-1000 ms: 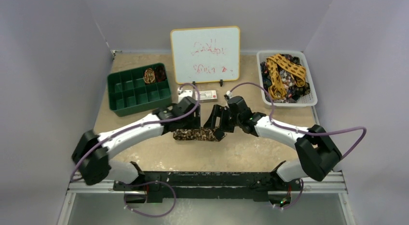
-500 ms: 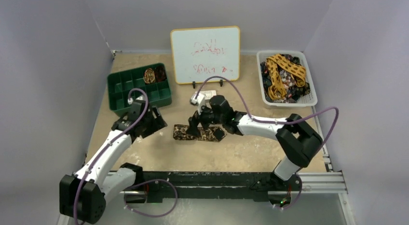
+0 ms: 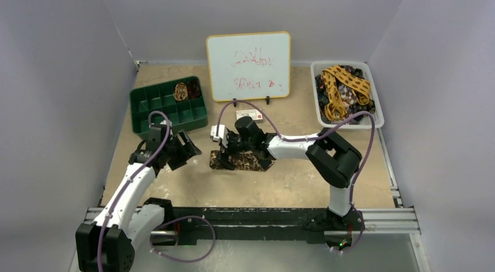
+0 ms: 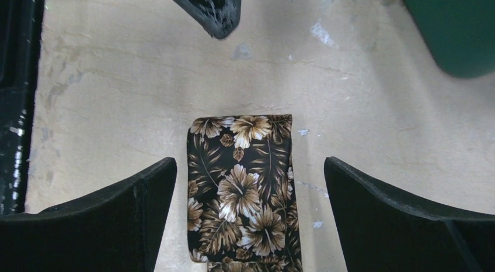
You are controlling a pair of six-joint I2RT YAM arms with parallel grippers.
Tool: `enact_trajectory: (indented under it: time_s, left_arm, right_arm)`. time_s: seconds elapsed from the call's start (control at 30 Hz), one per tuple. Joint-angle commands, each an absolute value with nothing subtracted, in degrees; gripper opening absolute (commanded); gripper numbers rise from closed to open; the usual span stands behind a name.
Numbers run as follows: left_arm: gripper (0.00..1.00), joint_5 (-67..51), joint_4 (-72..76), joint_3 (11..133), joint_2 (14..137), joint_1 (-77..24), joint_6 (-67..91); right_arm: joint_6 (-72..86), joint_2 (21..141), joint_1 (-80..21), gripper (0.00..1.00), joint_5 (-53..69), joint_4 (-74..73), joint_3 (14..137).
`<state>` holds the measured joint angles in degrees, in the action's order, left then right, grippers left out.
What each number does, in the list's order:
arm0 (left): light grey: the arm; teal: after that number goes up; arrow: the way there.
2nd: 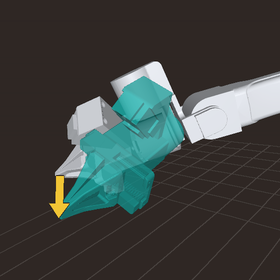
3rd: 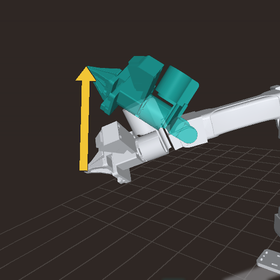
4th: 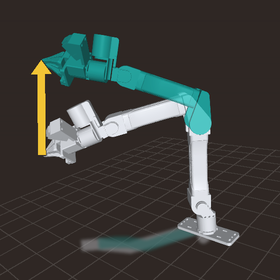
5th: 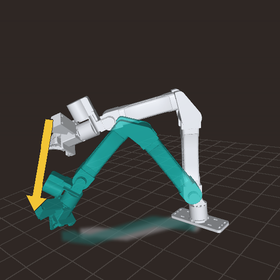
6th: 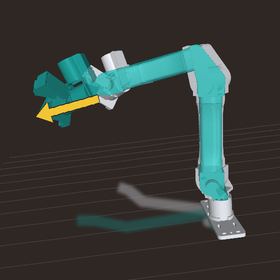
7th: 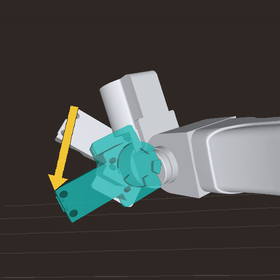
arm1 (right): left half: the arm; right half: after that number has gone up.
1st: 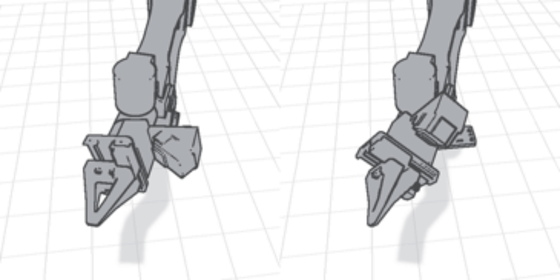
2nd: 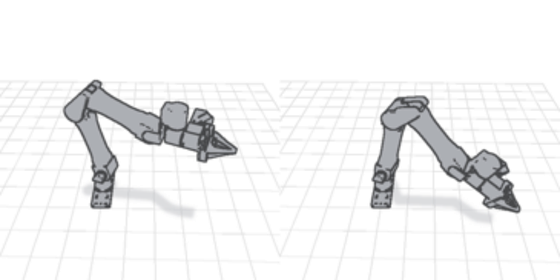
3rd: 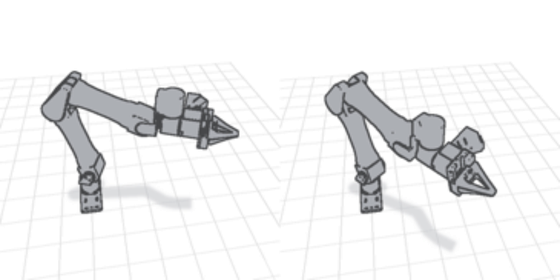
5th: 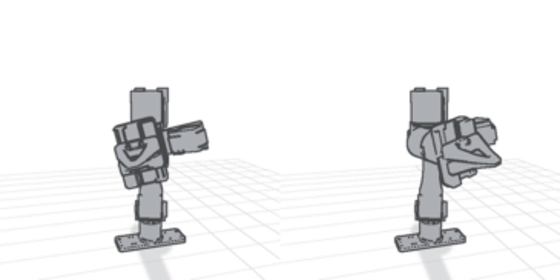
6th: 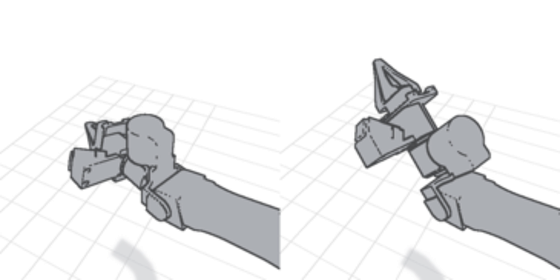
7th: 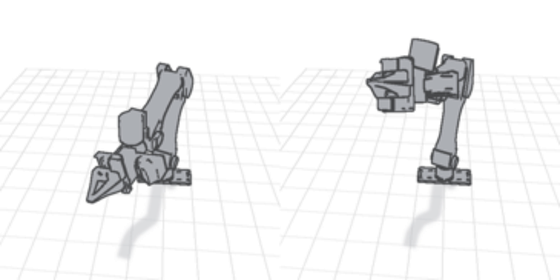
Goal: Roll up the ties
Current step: Roll the tie at the center of the board.
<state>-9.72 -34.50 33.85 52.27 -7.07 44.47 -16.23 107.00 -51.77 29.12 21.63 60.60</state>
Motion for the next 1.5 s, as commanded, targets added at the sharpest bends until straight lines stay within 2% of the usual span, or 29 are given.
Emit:
enact_trajectory:
  time_s: [0.0, 0.27, 0.47, 0.63, 0.7, 0.83, 0.93, 1.07, 1.23, 1.4, 1.47]
  left_arm:
    - [0.69, -9.00, -35.33, 35.16, 50.11, -6.50, 42.75]
    - [0.69, -8.90, -36.37, 35.72, 48.94, -6.48, 42.71]
    - [0.68, -9.60, -36.69, 35.28, 49.23, -6.50, 42.21]
    - [0.68, -12.39, -34.15, 32.67, 49.54, -6.48, 43.51]
    - [0.68, -14.03, -32.57, 31.90, 49.61, -6.50, 43.64]
    - [0.68, -16.32, -31.46, 31.20, 49.25, -6.50, 43.36]
    - [0.68, -18.02, -30.44, 29.86, 49.03, -6.50, 43.47]
    - [0.68, -20.12, -28.47, 28.26, 49.35, -6.50, 44.30]
    - [0.68, -21.24, -27.24, 27.55, 49.71, -6.50, 44.18]
    - [0.68, -21.36, -26.84, 27.31, 49.28, -6.50, 43.99]
    - [0.68, -21.20, -26.14, 26.97, 48.88, -6.50, 44.25]
  right_arm:
    - [-20.22, 109.95, -52.34, 0.99, 30.75, 18.66, 63.32]
    - [-20.91, 115.81, -52.33, 0.97, 30.62, 17.31, 65.73]
    - [-23.28, 114.50, -53.61, 0.73, 29.56, 14.38, 61.44]
    - [-25.94, 112.46, -56.85, 0.60, 26.48, 13.64, 56.62]
    - [-25.80, 111.55, -57.40, 0.52, 25.72, 14.15, 55.09]
    - [-26.39, 109.39, -57.61, 0.51, 25.55, 14.05, 52.93]
    - [-27.28, 108.16, -57.60, 0.55, 25.44, 12.95, 52.88]
    - [-26.67, 104.81, -57.66, 0.78, 24.01, 11.85, 54.15]
    - [-19.24, 93.65, -57.65, 0.97, 21.09, 18.08, 51.21]
    - [-3.63, 82.02, -57.32, 0.99, 8.11, 26.27, 42.79]
    - [7.95, 77.51, -56.96, 0.99, -0.07, 26.75, 39.79]
